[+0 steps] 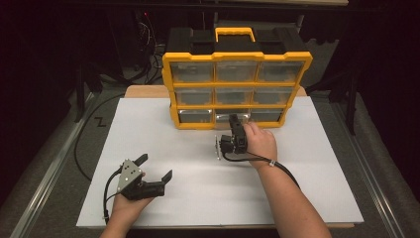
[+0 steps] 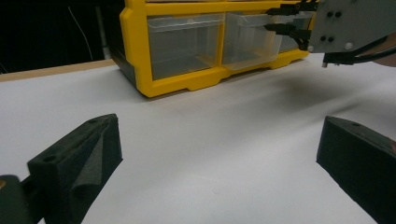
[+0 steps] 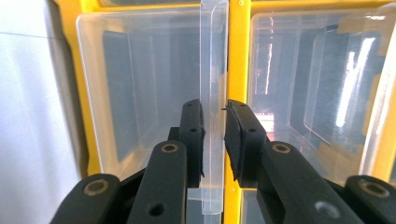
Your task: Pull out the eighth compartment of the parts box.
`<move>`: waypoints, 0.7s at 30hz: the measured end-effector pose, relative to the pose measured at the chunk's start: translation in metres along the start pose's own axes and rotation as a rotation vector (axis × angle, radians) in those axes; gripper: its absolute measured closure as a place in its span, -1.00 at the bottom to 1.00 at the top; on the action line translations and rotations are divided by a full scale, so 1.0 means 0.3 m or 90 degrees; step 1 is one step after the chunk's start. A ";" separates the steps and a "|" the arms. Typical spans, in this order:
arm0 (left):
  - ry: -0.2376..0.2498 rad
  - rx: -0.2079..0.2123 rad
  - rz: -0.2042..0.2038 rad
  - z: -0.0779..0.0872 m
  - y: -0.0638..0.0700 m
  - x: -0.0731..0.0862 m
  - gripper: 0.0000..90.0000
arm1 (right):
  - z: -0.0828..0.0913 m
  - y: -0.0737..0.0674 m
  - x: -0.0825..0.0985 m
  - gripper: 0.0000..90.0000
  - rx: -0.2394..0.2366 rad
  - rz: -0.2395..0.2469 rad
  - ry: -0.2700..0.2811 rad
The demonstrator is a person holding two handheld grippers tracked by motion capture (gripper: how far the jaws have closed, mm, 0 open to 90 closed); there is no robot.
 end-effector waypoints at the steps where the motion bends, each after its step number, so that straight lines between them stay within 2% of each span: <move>1: 0.000 0.000 0.000 0.000 0.000 0.000 -0.98 | 0.012 -0.001 -0.003 0.77 -0.002 0.001 0.000; 10: 0.000 0.001 0.001 -0.003 0.002 0.001 -0.98 | 0.070 -0.005 -0.017 0.76 -0.004 0.004 0.010; 17: 0.002 0.000 0.002 -0.002 0.001 0.000 -0.98 | 0.086 -0.004 -0.019 0.75 -0.008 0.005 0.009; 19: 0.001 0.000 0.001 -0.002 -0.001 0.000 -0.98 | 0.081 0.002 -0.019 0.54 -0.029 0.002 0.005; 21: 0.000 0.001 0.001 -0.003 -0.001 0.001 -0.98 | 0.079 0.004 -0.017 0.47 -0.036 0.002 0.000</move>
Point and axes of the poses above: each handheld gripper's, and its own axes: z roughly backward along the jaws, x roughly out of its underside, y roughly to its right, the point moved 3 cm from there along -z, roughly forward along the jaws, and after that the axes turned 11 degrees about y, right-handed, at the moved point
